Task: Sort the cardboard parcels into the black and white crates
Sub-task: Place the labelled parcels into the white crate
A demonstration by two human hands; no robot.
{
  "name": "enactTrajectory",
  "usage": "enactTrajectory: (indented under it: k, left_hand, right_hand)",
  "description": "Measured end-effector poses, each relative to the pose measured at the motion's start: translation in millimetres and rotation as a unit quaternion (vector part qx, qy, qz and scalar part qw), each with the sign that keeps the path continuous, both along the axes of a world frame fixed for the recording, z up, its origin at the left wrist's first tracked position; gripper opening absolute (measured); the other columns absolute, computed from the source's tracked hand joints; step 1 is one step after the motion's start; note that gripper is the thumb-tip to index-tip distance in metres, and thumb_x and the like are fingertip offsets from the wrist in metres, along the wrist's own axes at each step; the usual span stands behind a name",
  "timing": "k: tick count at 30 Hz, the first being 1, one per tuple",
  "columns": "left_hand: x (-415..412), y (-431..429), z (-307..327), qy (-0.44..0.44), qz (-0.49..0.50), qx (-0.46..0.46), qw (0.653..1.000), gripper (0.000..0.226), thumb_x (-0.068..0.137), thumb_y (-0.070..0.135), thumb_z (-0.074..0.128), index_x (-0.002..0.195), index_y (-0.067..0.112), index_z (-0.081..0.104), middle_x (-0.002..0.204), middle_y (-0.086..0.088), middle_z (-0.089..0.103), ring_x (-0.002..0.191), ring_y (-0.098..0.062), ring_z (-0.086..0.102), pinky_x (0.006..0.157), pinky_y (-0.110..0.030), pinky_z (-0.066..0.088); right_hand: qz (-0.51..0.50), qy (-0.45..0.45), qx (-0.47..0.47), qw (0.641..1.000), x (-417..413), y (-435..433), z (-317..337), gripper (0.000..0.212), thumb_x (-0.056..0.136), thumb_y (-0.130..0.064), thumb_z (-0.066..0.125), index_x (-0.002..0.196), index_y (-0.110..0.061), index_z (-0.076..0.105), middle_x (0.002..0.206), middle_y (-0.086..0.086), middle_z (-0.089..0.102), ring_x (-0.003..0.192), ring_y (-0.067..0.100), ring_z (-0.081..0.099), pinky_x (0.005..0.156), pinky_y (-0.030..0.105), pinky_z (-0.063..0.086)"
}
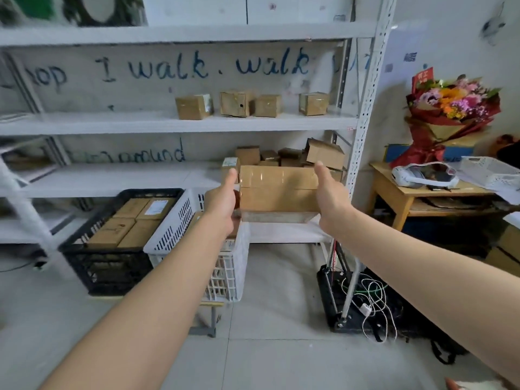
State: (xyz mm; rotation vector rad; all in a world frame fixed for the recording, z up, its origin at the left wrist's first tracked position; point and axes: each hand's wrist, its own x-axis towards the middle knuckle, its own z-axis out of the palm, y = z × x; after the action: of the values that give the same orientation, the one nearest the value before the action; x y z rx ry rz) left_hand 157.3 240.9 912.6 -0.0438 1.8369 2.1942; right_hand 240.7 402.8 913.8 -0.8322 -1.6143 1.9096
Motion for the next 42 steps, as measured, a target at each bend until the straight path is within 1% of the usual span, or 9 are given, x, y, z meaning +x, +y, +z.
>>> enactTrajectory:
  k: [5,7,11,15,21,31,36,39,42]
  left_hand:
    - [-30.6,-34.9,-17.4,-0.028,0.047,-0.014,0.998,0.047,0.08,0.063,0.059,0.095,0.018,0.063,0.089,-0.003,0.07,0.08,-0.021,0.067,0.057,-0.032,0.054]
    - [-49.9,-51.7,-27.7,-0.039,0.051,-0.007,0.998,0.046,0.079,0.06,0.063,0.099,0.019,0.064,0.089,-0.002,0.07,0.081,-0.021,0.067,0.059,-0.033,0.055]
    - [-95.8,-82.9,-49.5,-0.048,0.01,0.018,0.999,0.015,0.086,0.029,0.065,0.085,0.014,0.067,0.073,-0.001,0.068,0.068,-0.017,0.064,0.058,-0.027,0.05]
    - [-154.4,-110.9,-68.5,-0.048,-0.002,-0.002,0.999,0.013,0.088,0.006,0.054,0.078,0.01,0.062,0.068,-0.001,0.062,0.064,-0.016,0.056,0.057,-0.027,0.045]
    - [-246.8,-137.3,-88.8,-0.076,-0.021,-0.041,0.996,0.01,0.089,0.006,0.053,0.086,0.009,0.062,0.08,-0.005,0.065,0.069,-0.016,0.06,0.053,-0.026,0.047]
    - [-331.2,-127.8,-116.3,-0.1,-0.071,-0.03,0.992,0.013,0.093,0.016,0.054,0.098,0.009,0.063,0.086,-0.005,0.069,0.077,-0.018,0.065,0.057,-0.03,0.051]
    - [-354.7,-110.6,-134.2,-0.129,-0.082,-0.053,0.987,0.017,0.09,0.027,0.058,0.09,0.013,0.067,0.081,-0.003,0.071,0.074,-0.017,0.068,0.054,-0.029,0.052]
    - [-372.3,-102.4,-152.1,-0.163,-0.059,-0.075,0.982,0.026,0.087,0.045,0.061,0.091,0.019,0.065,0.084,-0.004,0.072,0.081,-0.02,0.067,0.055,-0.03,0.048]
    - [-391.8,-89.1,-170.6,-0.175,-0.027,-0.094,0.98,0.021,0.086,0.042,0.064,0.088,0.021,0.065,0.072,-0.001,0.073,0.074,-0.018,0.068,0.055,-0.03,0.051]
  right_hand:
    - [0.039,-0.016,-0.013,0.999,-36.4,-22.2,-7.9,0.053,0.089,-0.057,0.044,0.125,-0.017,0.049,0.102,-0.003,0.049,0.088,0.014,0.046,0.078,0.031,0.035]
    - [0.05,-0.03,-0.026,0.998,-57.7,-33.7,-14.1,0.046,0.089,-0.056,0.045,0.109,-0.015,0.051,0.091,-0.002,0.05,0.08,0.015,0.047,0.071,0.03,0.039]
    - [0.076,-0.073,-0.063,0.992,-113.9,-59.2,-38.8,0.054,0.088,-0.054,0.049,0.12,-0.011,0.052,0.11,0.005,0.059,0.102,0.024,0.057,0.095,0.04,0.046]
    - [0.074,-0.115,-0.07,0.988,-177.8,-89.6,-62.4,0.064,0.086,-0.055,0.051,0.133,-0.012,0.046,0.127,0.01,0.053,0.114,0.03,0.052,0.102,0.047,0.042]
    - [0.053,-0.135,-0.076,0.987,-268.9,-119.2,-72.3,0.066,0.086,-0.054,0.051,0.137,-0.013,0.042,0.131,0.007,0.048,0.117,0.028,0.047,0.104,0.045,0.038]
    - [0.046,-0.149,-0.085,0.984,-333.5,-112.4,-86.1,0.048,0.089,-0.051,0.05,0.123,-0.017,0.048,0.1,0.0,0.055,0.087,0.017,0.052,0.076,0.036,0.039]
    - [0.025,-0.171,-0.075,0.982,-356.9,-99.5,-108.8,0.032,0.092,-0.043,0.048,0.107,-0.015,0.054,0.087,0.002,0.059,0.075,0.015,0.056,0.053,0.027,0.041]
    - [0.052,-0.21,-0.055,0.975,-378.2,-87.0,-126.4,0.025,0.095,-0.035,0.041,0.094,-0.014,0.055,0.095,0.009,0.055,0.071,0.017,0.053,0.068,0.034,0.049]
    - [0.082,-0.248,-0.05,0.964,-405.7,-71.7,-145.6,0.027,0.098,-0.034,0.037,0.088,-0.013,0.05,0.1,0.011,0.052,0.081,0.019,0.055,0.09,0.041,0.051]
